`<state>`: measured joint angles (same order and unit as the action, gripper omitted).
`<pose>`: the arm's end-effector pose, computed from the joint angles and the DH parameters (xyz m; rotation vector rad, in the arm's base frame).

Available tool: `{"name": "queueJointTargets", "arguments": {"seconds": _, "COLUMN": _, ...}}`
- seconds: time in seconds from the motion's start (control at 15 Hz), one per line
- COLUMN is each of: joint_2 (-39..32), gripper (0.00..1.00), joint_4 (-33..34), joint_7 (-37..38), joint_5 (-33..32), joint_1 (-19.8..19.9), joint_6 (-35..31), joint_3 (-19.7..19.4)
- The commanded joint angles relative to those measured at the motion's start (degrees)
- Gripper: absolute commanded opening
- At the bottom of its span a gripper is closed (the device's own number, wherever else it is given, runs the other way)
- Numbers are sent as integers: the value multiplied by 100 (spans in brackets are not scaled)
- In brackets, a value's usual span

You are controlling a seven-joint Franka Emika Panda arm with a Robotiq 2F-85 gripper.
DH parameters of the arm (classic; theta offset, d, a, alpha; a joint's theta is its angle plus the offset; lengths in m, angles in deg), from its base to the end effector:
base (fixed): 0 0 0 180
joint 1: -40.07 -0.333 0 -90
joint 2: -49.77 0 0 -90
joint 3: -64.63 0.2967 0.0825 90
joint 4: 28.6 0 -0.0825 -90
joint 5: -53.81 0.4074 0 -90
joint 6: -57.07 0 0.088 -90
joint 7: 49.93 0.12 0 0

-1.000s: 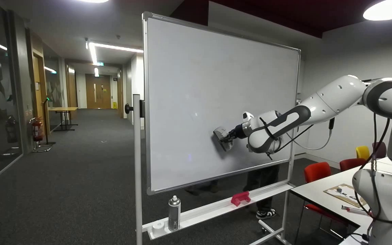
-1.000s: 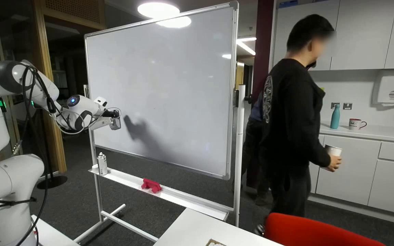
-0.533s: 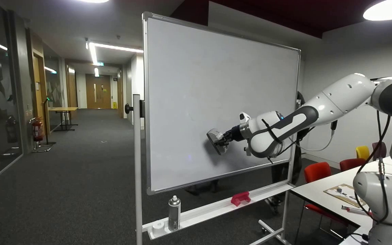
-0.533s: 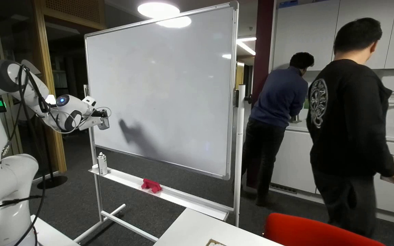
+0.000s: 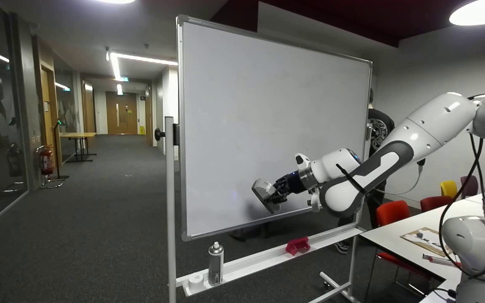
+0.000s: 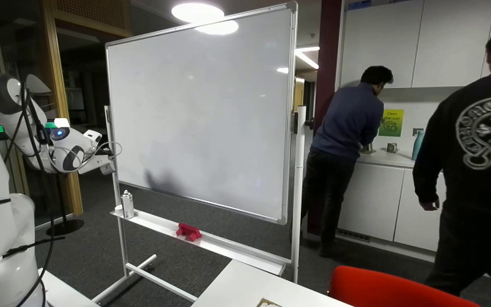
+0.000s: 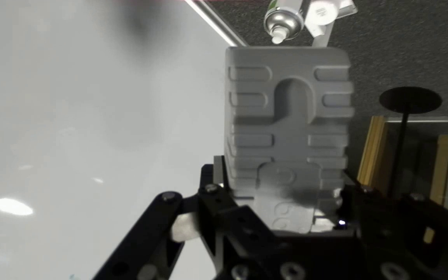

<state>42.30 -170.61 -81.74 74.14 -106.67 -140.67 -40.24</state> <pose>0.4266 0.3328 0.3830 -2.4067 -1.2459 -1.5016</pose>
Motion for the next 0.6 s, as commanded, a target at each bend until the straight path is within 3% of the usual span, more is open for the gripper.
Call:
{"name": "queueJointTargets", "arguments": {"seconds": 0.0, "joint_2": 7, "gripper": 35, "joint_4": -433, "joint_7": 244, "joint_5": -194, "joint_1": -224, "joint_6": -107, "joint_3": -51}}
{"name": "queueJointTargets", "arguments": {"seconds": 0.27, "joint_2": -153, "gripper": 35, "joint_4": -766, "joint_7": 480, "joint_5": -145, "joint_1": -313, "joint_6": -103, "joint_3": -133}}
{"name": "queueJointTargets", "arguments": {"seconds": 0.53, "joint_2": -484, "gripper": 35, "joint_4": -681, "joint_7": 1018, "joint_5": -97, "joint_1": -292, "joint_6": -50, "joint_3": -229}}
